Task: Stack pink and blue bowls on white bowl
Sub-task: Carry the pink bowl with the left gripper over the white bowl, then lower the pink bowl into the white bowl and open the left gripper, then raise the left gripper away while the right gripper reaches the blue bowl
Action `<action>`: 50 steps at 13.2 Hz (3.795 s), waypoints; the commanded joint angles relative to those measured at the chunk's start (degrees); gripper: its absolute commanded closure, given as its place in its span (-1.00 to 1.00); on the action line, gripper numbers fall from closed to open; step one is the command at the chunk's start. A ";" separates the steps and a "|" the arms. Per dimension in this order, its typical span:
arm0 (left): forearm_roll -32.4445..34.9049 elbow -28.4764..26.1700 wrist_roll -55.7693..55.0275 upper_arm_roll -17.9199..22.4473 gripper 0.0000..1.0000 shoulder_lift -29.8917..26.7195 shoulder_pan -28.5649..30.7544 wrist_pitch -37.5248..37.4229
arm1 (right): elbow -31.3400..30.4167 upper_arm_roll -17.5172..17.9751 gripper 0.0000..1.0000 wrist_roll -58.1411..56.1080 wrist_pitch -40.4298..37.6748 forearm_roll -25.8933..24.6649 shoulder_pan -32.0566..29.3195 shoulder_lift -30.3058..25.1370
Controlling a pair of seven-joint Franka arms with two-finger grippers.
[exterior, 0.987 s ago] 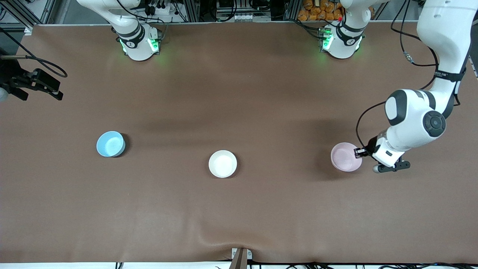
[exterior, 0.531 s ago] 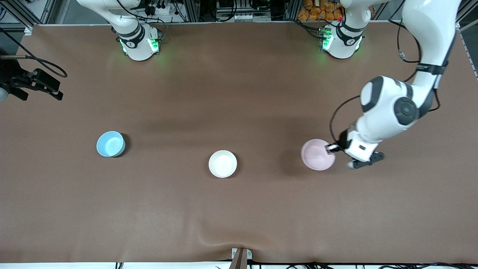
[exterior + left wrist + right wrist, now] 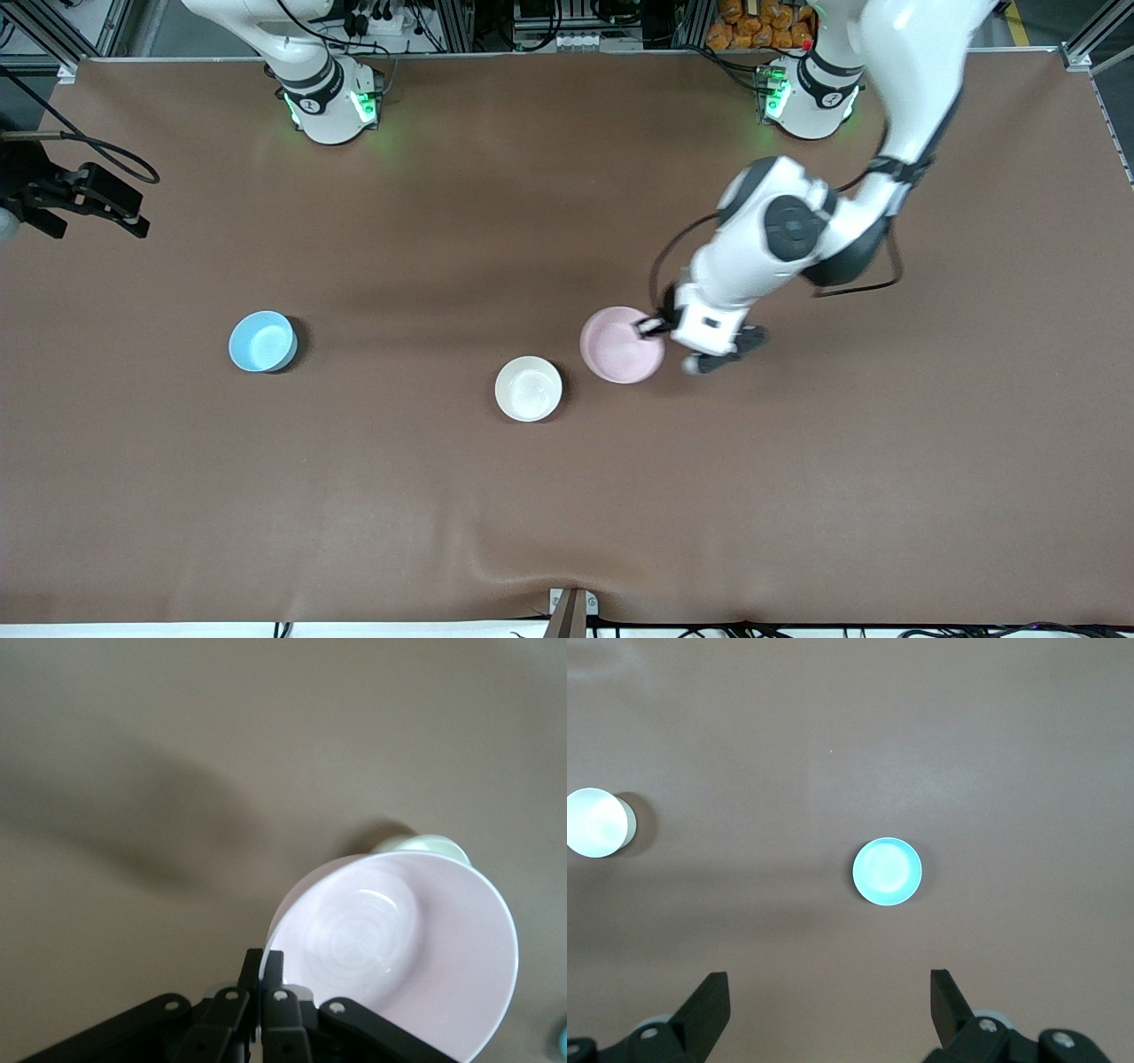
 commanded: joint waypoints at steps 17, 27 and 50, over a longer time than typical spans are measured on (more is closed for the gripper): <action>0.64 17.75 -4.34 16.88 1.00 22.29 -24.19 16.60 | 0.33 0.50 -1.00 -0.48 0.01 0.76 -0.94 0.19; 0.72 18.11 -6.71 17.05 -1.00 17.57 -24.02 11.28 | 0.68 0.50 -1.00 -0.40 0.01 0.76 -1.12 0.98; 2.39 3.78 34.40 17.50 -1.00 -30.88 14.02 -41.32 | -26.73 -3.54 -0.58 -18.15 39.10 0.76 -11.49 21.80</action>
